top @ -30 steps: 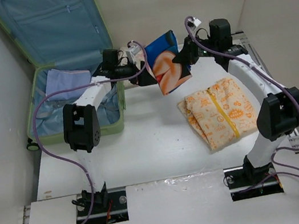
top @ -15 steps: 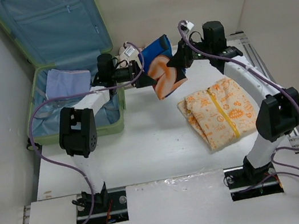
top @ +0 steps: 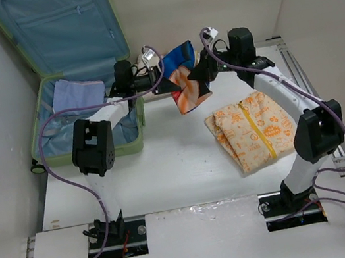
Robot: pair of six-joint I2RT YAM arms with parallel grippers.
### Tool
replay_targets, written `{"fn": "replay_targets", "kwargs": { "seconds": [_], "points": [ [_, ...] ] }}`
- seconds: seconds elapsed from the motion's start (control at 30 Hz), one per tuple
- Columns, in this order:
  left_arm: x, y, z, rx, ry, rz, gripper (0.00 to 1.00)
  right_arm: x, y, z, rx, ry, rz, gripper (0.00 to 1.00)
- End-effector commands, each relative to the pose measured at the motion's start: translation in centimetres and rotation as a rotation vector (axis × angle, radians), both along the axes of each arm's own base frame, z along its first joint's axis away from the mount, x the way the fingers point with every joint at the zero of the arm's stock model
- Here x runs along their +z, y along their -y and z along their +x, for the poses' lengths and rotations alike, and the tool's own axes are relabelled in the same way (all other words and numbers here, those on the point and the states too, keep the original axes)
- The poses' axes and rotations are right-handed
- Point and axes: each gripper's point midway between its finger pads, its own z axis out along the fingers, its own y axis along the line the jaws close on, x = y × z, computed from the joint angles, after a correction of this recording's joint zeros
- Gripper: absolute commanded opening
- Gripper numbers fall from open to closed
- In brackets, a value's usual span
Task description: Pack the luggage
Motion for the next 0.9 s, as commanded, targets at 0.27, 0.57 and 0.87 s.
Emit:
{"fn": "replay_targets", "kwargs": {
  "seconds": [0.27,0.57,0.87],
  "points": [
    [6.8,-11.3,3.2,0.132,0.050,-0.053,0.00,1.9,-10.9,1.7,0.035,0.044,0.135,0.00],
    [2.7,-24.6,10.4,0.619,0.144,0.652,0.00,0.4,-20.1,6.4,-0.095,-0.036,0.270,0.00],
    [-2.7,-31.6,12.9,0.681,0.081,0.898,0.00,-6.4,-25.8,7.9,-0.192,-0.333,0.378,0.00]
  ]
}}
